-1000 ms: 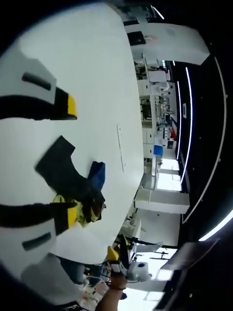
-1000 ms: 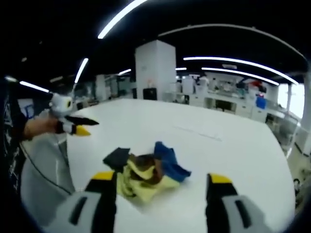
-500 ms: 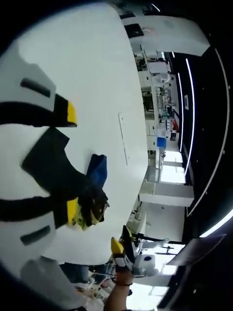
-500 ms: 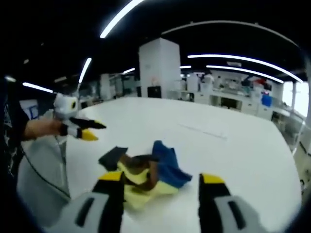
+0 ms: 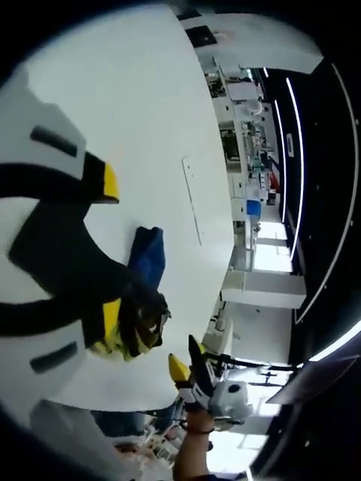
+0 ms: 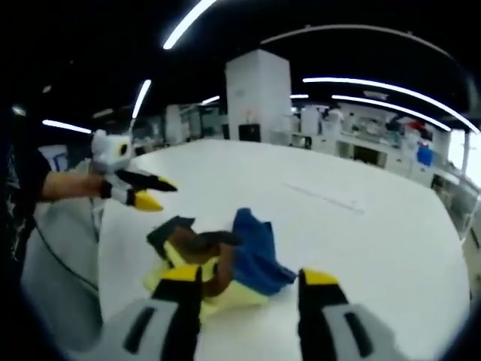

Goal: Fold the garment on the visible template until the final outline fits inside the template.

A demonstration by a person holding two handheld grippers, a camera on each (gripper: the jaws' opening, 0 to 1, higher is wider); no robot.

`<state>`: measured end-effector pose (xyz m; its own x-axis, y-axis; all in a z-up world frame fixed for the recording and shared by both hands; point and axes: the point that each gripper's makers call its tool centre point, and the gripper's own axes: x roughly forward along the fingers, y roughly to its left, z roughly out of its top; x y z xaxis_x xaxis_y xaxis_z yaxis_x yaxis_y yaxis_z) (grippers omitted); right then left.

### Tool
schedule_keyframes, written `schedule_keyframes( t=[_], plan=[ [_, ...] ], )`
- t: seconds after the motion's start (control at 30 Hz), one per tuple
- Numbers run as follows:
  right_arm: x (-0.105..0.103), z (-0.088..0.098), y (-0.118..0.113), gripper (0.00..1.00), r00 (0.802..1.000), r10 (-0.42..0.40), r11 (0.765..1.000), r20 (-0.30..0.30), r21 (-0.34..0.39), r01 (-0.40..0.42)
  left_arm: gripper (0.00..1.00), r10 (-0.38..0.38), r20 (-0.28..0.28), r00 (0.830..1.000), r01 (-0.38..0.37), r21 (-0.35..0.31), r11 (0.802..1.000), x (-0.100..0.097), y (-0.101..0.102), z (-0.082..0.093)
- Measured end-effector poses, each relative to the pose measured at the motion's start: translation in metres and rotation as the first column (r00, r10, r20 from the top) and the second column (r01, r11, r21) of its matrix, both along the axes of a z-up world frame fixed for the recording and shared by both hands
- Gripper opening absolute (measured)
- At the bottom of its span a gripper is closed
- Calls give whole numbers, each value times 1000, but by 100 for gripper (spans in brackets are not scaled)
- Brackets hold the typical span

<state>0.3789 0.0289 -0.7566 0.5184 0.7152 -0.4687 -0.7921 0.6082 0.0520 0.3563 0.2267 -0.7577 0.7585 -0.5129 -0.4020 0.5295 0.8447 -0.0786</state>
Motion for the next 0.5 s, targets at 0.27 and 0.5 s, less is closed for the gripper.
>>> schedule_keyframes(
  t=[0.27, 0.5],
  plan=[
    [5, -12, 11, 41, 998, 68, 998, -19, -18, -68, 39, -60, -33, 998, 60, 8, 998, 11, -23, -16],
    [12, -16, 15, 35, 995, 93, 995, -31, -20, -93, 34, -117, -44, 992, 117, -4, 993, 23, -42, -25]
  ],
)
